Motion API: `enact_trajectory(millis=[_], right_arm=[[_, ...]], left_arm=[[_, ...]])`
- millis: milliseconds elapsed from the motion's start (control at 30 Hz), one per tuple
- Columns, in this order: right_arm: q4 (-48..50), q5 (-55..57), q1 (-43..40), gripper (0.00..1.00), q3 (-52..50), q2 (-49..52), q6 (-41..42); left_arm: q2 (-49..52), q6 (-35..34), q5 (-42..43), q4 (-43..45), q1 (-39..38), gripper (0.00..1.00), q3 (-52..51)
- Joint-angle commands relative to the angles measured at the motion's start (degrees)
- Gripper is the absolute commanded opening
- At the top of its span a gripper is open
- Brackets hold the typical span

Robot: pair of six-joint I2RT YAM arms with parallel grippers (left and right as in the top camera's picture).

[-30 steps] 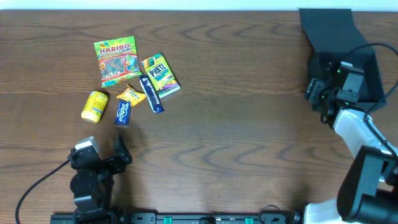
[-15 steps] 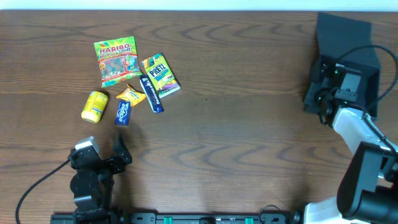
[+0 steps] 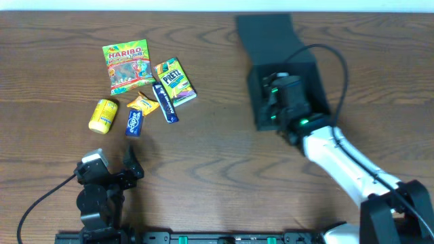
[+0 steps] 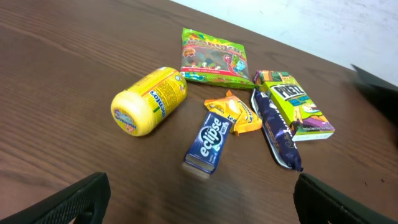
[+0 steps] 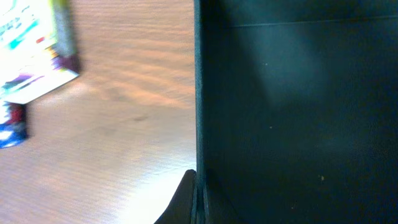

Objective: Pack container
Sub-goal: 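Drag the black box left toward table center with right gripper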

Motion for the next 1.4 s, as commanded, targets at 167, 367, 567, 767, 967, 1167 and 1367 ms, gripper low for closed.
enact_trajectory(millis=[167,367,567,767,967,1167,1367], right_arm=[[1.81,14.69,17.68,0.02,1.49,-0.2,20.44],[1.77,16.7,20.59,0.02,5.95,4.76,26.47],[-0.42,15.85,20.59,0.02,13.33,11.65,26.4],[-2.1,15.8,20.59,0.02,15.58,13.68,24.98],[-3.61,10.03,20.59,1.0,16.85,11.39,15.67],[-8.85,10.95,19.65,0.99,17.35,0.74,7.45],[-24.04,19.1,14.14,0.99,17.35,-11.08,4.68]], left_arm=[[-0.37,0.24,-0.42,-0.35,0.35,0.95,-1.14],[-0.37,0.24,-0.39,-0.35,0.35,0.95,-1.14],[-0.37,0.24,-0.39,-0.35,0.35,0.95,-1.14],[-0.37,0.24,-0.39,-0.35,0.35,0.95,-1.14],[-0.37,0.24,-0.42,-0.35,0.37,0.95,-1.14],[-0.37,0.24,-0.42,-0.37,0.35,0.95,-1.14],[-0.37,0.24,-0.42,-0.35,0.35,0.95,-1.14]])
